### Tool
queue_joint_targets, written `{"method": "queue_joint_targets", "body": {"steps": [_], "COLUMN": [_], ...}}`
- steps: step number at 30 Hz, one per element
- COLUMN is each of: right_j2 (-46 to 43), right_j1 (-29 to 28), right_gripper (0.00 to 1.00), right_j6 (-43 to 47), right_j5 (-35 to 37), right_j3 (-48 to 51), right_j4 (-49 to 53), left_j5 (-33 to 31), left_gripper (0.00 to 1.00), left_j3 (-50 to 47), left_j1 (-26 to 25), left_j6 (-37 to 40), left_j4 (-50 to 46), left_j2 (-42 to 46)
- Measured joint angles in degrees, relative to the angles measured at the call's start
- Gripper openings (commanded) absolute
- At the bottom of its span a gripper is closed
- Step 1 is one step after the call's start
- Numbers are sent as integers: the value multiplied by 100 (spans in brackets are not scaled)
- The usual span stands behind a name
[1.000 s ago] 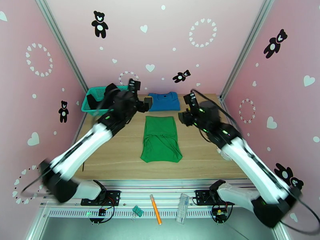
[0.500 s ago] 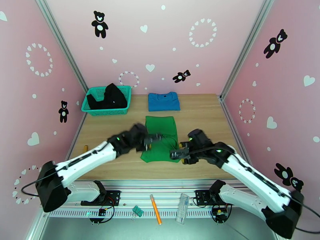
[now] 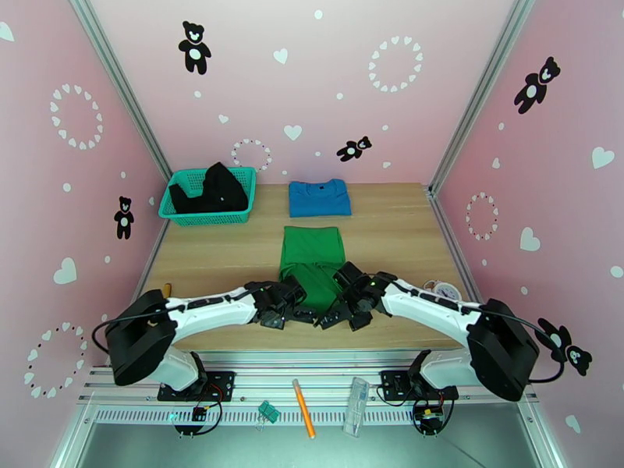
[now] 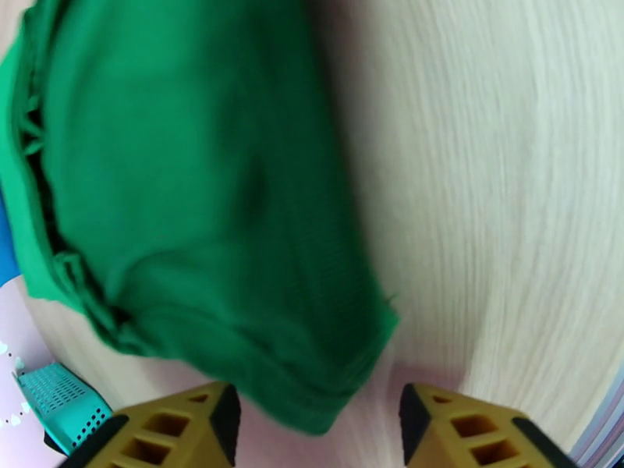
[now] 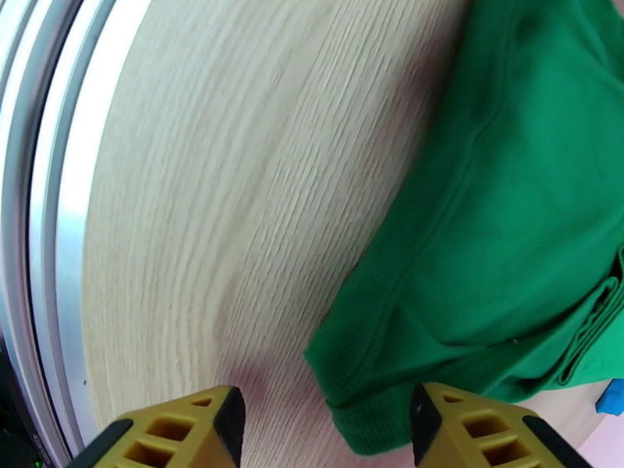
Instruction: Fold and stack the mixed laundry pile
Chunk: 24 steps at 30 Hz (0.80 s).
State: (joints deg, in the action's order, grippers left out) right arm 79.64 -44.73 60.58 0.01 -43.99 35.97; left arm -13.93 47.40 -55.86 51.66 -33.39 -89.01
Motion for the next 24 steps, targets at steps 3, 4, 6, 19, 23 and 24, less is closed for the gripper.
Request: {"method": "queue_joint_targets", "body": {"steps": [3,4,6,19,23,24], "right_j2": [116,188,321,645,452,313], "right_j1": [0,2,13,238,293,337], "right_gripper": [57,57,53,0,0,0], "right_j6": [7,7,4,-101,-151,-175], "right_j5": [105,157,188,389,420,396], "right_j3": [0,0,0,-4,-11,-33], "right_j4": [-107,-144,-208,-452,-422,-409], "left_j5": [0,17,0,-46,-24,-20], "left_gripper": [47,43,32,0,0,0], "left_j3": [0,15,61,584,638,649], "left_j1": [-17,-20,-50,-57,-15,2], "left_j6": [31,33,52,48,20,17], "left_j4": [90,70,-15,-573,-560,-531], "left_j2": [-160,-214,-282,-721,-728,-708]}}
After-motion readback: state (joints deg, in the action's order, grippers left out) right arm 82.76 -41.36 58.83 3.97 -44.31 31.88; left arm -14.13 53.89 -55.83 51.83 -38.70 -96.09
